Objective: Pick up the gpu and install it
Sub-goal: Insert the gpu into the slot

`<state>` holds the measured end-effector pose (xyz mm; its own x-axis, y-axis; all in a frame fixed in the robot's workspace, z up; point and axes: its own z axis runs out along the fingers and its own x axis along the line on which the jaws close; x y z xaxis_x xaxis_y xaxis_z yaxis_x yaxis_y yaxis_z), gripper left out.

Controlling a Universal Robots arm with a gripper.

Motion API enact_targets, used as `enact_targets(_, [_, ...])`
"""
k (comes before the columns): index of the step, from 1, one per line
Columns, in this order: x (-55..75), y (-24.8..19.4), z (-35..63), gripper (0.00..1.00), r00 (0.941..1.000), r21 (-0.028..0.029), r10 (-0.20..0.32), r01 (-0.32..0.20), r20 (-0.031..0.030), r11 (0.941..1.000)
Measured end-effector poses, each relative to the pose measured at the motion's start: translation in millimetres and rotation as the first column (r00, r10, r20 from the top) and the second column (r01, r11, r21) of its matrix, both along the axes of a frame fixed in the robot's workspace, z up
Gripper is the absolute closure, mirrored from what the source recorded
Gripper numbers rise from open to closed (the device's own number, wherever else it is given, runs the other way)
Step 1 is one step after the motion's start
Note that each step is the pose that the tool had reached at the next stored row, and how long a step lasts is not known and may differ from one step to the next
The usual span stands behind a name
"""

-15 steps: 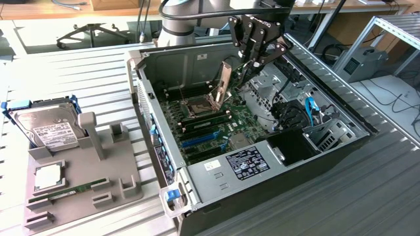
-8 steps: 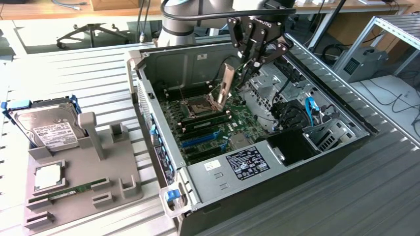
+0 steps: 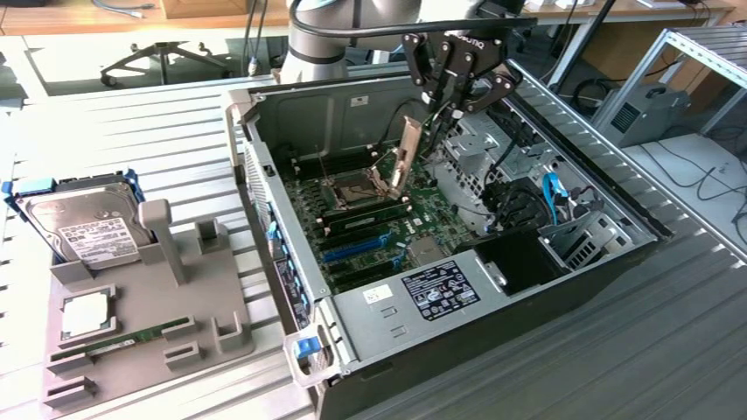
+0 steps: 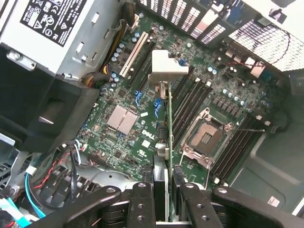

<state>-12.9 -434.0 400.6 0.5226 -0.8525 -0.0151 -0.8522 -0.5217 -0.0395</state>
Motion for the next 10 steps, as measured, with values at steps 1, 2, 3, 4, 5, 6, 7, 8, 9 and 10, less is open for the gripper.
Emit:
enact_targets(1, [0.0,0.0,-0.1,0.74,0.9999,0.0,0.014,-0.014,0.0,0.9999])
enact_targets(2, [0.0,0.0,-0.1,0.74,0.9996,0.0001,0.029,-0.029,0.0,0.9996])
enact_targets(3, [0.0,0.0,-0.1,0.74,0.9991,0.0001,0.043,-0.043,0.0,0.9991])
enact_targets(4, [0.0,0.0,-0.2,0.74,0.9986,0.0001,0.054,-0.054,0.0,0.9986])
enact_targets(5, [0.0,0.0,-0.2,0.74,0.9981,0.0,0.062,-0.062,0.0,0.9981])
enact_targets(6, [0.0,0.0,-0.2,0.74,0.9974,0.0001,0.072,-0.072,0.0,0.9974])
enact_targets(7, [0.0,0.0,-0.2,0.74,0.9968,0.0001,0.08,-0.08,0.0,0.9968])
enact_targets(8, [0.0,0.0,-0.3,0.74,0.9961,0.0001,0.088,-0.088,0.0,0.9961])
enact_targets(9, [0.0,0.0,-0.3,0.74,0.9953,0.0001,0.097,-0.097,0.0001,0.9953])
enact_targets(10, [0.0,0.0,-0.3,0.74,0.9941,0.0001,0.108,-0.108,0.0,0.9941])
